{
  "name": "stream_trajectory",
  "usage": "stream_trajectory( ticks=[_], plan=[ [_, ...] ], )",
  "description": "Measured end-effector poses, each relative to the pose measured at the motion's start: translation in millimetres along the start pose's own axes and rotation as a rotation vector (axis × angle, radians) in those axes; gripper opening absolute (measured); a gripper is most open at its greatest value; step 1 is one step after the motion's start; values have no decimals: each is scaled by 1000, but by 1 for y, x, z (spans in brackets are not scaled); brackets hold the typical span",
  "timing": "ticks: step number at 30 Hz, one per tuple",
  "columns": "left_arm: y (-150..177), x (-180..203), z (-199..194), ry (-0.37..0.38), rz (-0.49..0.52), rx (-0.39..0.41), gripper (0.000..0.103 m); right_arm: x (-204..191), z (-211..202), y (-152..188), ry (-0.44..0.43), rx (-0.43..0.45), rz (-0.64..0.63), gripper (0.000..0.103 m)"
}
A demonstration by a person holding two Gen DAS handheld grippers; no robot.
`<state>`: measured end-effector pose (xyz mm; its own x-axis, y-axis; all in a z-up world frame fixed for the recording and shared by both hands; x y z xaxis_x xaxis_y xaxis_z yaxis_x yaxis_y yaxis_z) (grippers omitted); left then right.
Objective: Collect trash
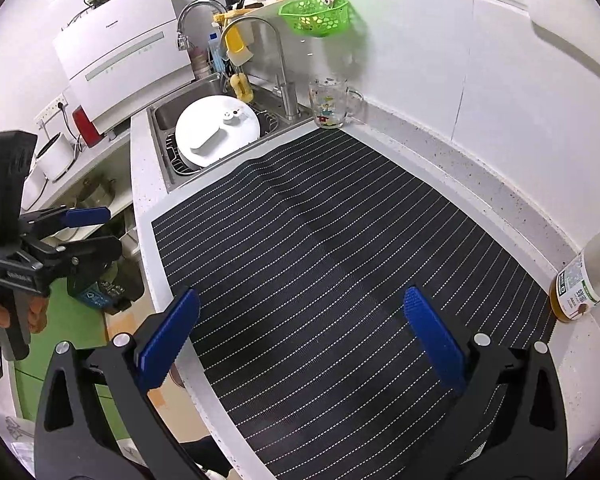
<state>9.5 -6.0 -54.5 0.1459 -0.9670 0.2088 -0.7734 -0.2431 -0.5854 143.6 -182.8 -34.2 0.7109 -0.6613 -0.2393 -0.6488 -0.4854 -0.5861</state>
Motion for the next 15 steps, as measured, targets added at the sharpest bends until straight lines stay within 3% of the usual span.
stream_trajectory(
  ticks=[5,15],
  plan=[
    [-1,-6,-5,-150,37,26,98,5,3,0,-5,-10,8,100],
    [-5,-4,-2,-177,56,24,98,5,4,-5,-13,-10,6,100]
  ],
)
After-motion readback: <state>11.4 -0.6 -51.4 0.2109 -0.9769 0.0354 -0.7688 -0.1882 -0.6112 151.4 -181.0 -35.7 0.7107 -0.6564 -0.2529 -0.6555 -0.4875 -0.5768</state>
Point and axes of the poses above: each gripper's, at about its wrist camera, not at the fingertips, and z roughly the way its jaws point, x to its right, y to its underside, the point moved 10 cm from there along z, roughly the way its jaws point, and after that the axes turned 7 degrees about z, right-handed, at the moved point
